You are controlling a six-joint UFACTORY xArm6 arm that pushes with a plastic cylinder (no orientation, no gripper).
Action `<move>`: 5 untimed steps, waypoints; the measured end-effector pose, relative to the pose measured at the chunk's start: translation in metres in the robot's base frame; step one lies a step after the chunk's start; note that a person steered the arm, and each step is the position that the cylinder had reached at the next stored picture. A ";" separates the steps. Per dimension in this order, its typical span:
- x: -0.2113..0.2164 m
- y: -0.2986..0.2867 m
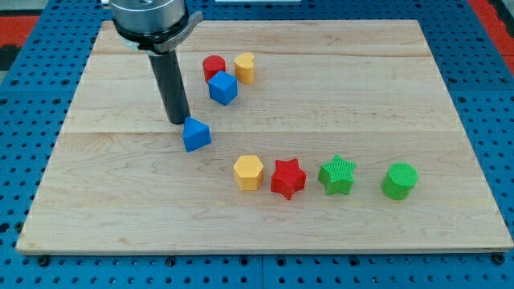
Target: Move the blue triangle closer to the yellow hexagon
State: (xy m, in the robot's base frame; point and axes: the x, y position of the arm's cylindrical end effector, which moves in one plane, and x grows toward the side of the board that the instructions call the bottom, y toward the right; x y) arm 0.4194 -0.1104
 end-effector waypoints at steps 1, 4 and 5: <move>0.022 0.033; 0.066 0.047; 0.057 0.045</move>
